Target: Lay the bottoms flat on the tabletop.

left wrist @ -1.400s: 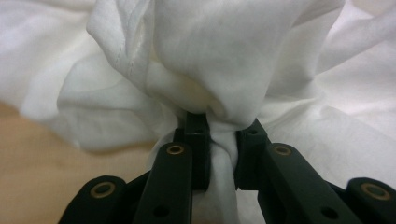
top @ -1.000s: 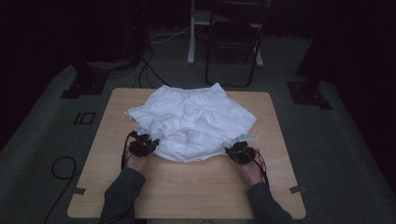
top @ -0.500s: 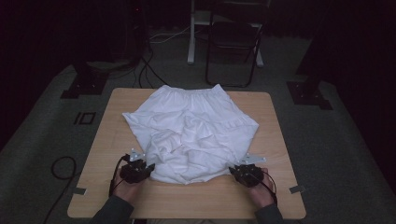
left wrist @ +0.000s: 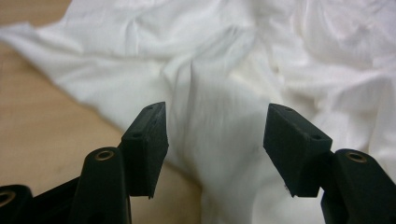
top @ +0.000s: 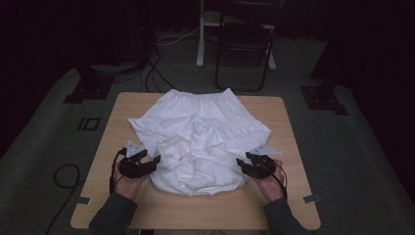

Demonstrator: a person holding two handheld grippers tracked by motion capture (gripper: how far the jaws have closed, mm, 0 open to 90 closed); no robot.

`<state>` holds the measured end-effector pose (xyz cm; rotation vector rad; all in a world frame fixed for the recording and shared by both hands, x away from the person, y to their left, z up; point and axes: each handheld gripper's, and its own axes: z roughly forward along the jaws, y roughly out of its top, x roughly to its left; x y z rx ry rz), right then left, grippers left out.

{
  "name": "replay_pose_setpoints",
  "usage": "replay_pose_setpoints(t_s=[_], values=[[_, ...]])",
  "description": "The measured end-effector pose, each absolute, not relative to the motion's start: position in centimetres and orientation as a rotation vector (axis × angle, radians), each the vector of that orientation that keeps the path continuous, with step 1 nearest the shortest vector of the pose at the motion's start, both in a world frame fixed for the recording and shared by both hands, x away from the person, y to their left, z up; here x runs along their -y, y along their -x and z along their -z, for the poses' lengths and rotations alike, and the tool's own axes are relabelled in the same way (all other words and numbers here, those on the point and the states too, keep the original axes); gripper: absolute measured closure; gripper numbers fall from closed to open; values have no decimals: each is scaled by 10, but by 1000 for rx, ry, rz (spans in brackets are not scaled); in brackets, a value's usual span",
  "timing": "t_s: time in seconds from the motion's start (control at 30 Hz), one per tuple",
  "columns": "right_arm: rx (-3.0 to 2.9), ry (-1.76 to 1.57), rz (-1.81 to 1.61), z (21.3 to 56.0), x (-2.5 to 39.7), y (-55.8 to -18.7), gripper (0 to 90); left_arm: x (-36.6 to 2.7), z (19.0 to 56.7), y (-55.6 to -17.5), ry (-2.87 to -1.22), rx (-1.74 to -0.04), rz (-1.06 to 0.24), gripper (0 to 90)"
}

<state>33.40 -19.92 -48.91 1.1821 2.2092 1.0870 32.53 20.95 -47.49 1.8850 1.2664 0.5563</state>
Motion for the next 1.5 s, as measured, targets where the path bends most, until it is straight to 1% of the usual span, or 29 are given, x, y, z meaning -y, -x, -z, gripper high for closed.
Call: replay_pose_setpoints(t_s=[0.23,0.3,0.37,0.43,0.47,0.5,0.57,0.6,0.63,0.67,0.73,0.8,0.87,0.9,0.93,1.1,1.37,1.5], values=[[-2234,-1163,-1002,498,161,-365,369,-179,474,-365,-1952,-1233,-568,344],[-2253,-1166,-992,502,151,-373,337,-169,476,-375,-1974,-1220,-568,344],[-2280,-1154,-967,507,141,-380,318,-160,481,-383,-2004,-1219,-563,337],[-2305,-1157,-950,513,134,-387,318,-152,490,-391,-2046,-1236,-567,337],[-2320,-1170,-937,517,131,-390,331,-149,496,-394,-2068,-1245,-563,338],[-2332,-1170,-919,521,129,-393,357,-148,502,-396,-2096,-1258,-554,366],[-2372,-1196,-901,529,127,-397,453,-146,514,-397,-2138,-1289,-556,520],[-2388,-1200,-883,532,127,-398,527,-147,518,-397,-2156,-1302,-562,615],[-2384,-1211,-892,533,128,-397,622,-150,522,-396,-2163,-1314,-574,694],[-2375,-1224,-888,532,131,-396,714,-152,523,-395,-2159,-1319,-572,753],[-2353,-1222,-830,531,134,-392,826,-159,524,-391,-2132,-1339,-578,808],[-2338,-1224,-793,529,142,-387,879,-167,523,-387,-2117,-1350,-584,828],[-2330,-1230,-772,529,147,-384,887,-170,523,-384,-2109,-1356,-586,829],[-2321,-1237,-755,528,152,-381,889,-179,523,-377,-2088,-1370,-589,829],[-2293,-1260,-751,526,166,-371,892,-184,523,-374,-2073,-1378,-584,828],[-2240,-1315,-744,523,198,-348,892,-198,524,-361,-2029,-1399,-586,804],[-2181,-1393,-700,526,240,-319,892,-200,530,-358,-2022,-1406,-588,795],[-2134,-1454,-670,527,262,-306,881,-197,532,-358,-2036,-1396,-610,791]])
